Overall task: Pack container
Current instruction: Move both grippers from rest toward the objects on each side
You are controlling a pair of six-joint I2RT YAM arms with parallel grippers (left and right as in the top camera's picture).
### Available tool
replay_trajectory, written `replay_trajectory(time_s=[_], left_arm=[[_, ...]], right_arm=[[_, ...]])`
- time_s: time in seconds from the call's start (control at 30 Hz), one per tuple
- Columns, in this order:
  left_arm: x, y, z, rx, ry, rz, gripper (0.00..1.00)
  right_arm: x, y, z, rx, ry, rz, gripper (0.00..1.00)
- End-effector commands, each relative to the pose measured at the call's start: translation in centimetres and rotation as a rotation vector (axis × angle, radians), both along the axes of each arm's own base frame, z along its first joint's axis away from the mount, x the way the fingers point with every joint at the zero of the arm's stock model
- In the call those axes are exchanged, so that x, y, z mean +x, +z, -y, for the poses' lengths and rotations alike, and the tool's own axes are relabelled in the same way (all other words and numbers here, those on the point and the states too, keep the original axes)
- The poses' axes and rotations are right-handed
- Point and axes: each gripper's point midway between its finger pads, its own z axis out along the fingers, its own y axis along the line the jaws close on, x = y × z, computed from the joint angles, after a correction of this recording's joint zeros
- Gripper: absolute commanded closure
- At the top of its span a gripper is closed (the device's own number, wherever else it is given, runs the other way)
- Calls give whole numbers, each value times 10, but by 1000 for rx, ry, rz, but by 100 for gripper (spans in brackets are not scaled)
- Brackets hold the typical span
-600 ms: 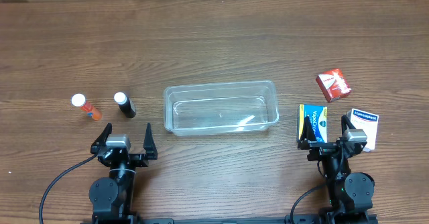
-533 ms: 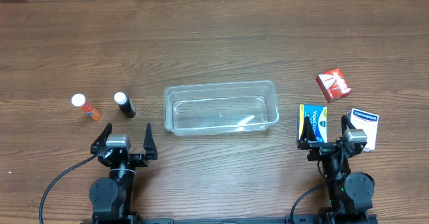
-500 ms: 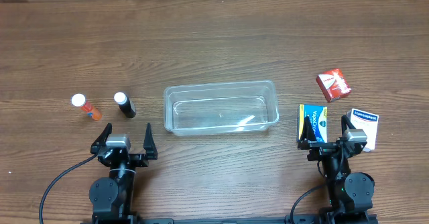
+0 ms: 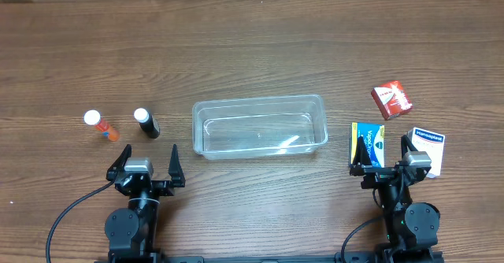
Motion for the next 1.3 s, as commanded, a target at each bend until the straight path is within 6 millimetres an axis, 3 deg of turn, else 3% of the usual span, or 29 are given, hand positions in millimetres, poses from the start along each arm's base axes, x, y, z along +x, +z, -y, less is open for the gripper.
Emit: replay_trajectory(time_s=[0.0, 0.47, 0.63, 0.8, 0.87, 0.93, 1.07, 1.27], left_arm=[[0, 0, 1, 16, -2, 6, 0], [0, 0, 1, 16, -2, 7, 0], [0, 0, 1, 16, -2, 7, 0], [-3, 5, 2, -76, -3, -9, 0], [-8, 18, 3, -87, -4, -20, 0], [-18, 49, 3, -87, -4, -7, 0], [-27, 90, -2, -84, 25, -49, 0], [-10, 123, -2, -85, 37, -300, 0]], right_arm=[[0, -1, 0, -2, 2, 6, 0], [0, -1, -1, -2, 7, 6, 0], [-1, 1, -12, 13, 73, 13, 0], [-1, 0, -13, 162, 71, -21, 0], [-3, 7, -16, 160, 89, -46, 0], [-4, 19, -17, 159, 92, -71, 0], [4, 57, -24, 159, 123, -152, 0], [40, 87, -30, 152, 108, -476, 0]])
